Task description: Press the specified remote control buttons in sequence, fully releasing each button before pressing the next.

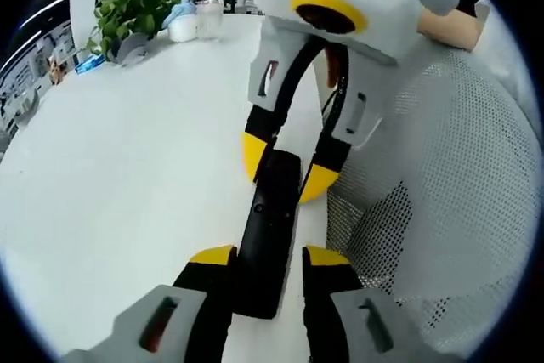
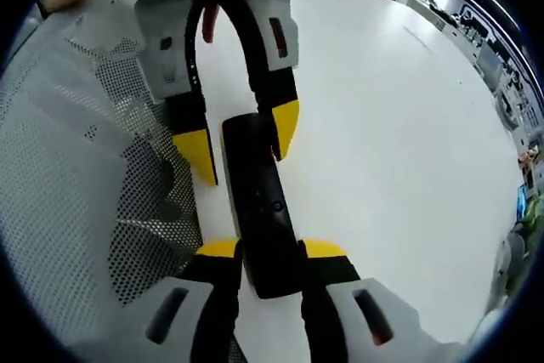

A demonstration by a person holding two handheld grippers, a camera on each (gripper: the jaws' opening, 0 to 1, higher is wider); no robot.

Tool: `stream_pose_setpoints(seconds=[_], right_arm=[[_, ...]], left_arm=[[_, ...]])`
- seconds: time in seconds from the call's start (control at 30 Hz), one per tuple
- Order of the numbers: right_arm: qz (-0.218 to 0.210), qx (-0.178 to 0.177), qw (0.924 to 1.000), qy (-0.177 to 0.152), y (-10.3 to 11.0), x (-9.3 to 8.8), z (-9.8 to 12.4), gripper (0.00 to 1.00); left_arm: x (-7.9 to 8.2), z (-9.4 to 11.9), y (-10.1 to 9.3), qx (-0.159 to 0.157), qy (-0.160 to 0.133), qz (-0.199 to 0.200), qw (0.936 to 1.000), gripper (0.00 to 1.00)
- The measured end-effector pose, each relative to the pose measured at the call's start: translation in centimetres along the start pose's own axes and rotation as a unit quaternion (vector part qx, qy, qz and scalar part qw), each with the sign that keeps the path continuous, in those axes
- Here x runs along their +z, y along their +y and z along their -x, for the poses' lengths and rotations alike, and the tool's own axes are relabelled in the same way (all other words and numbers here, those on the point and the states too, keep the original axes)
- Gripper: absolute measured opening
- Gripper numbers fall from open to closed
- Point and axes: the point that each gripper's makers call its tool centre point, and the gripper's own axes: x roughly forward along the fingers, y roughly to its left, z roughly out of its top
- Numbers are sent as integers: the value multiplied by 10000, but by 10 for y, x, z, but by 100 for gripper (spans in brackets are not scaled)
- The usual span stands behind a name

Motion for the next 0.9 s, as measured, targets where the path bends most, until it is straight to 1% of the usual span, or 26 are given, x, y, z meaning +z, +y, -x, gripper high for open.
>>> stream_pose_setpoints(seconds=[0.03,0.13,0.27,0.3,0.33,0.37,0.4,0.43,0.47,0.53,0.6,0.63,0.73,0.83,0.87,0.9], right_arm=[[-27,7,10000,3,0,0,0,26],[-59,11,10000,11,-1,0,-1,26],[-34,2,10000,32,-1,1,-1,25],[-33,2,10000,36,-1,1,-1,25],[-28,2,10000,40,0,1,-1,25],[-24,-1,10000,43,-1,1,-1,25],[-23,-3,10000,45,-1,1,-1,25],[-28,-4,10000,48,-1,1,-1,25],[-37,-4,10000,47,-1,1,-1,25],[-58,-3,10000,48,-1,1,-1,26],[-79,-2,10000,46,-1,2,-1,26],[-87,-6,10000,44,-1,2,-1,26],[13,-54,9999,108,-1,0,-4,25],[18,-56,9999,109,-2,0,-3,25],[11,-55,9999,103,-2,0,-3,25],[1,-53,9999,98,-2,0,-3,25]], left_arm=[[4,3,-1,2,-97,28,9999,30],[12,13,-6,13,-295,180,9994,44],[14,24,-6,176,-414,227,9987,52],[16,30,-5,267,-500,313,9979,54],[17,33,-4,333,-579,447,9968,61],[19,37,0,461,-705,662,9942,68],[20,39,3,522,-806,791,9922,75],[19,44,5,569,-906,1004,9892,80],[19,45,5,582,-934,1053,9883,82],[18,55,13,802,-1063,1245,9832,86],[15,61,16,951,-1072,1243,9818,93],[14,66,19,1102,-1066,1237,9804,96],[15,78,23,1345,-1161,1233,9763,99],[23,91,27,1542,-1483,1358,9674,99],[24,94,28,1584,-1544,1388,9653,99],[24,100,30,1689,-1619,1431,9617,99]])
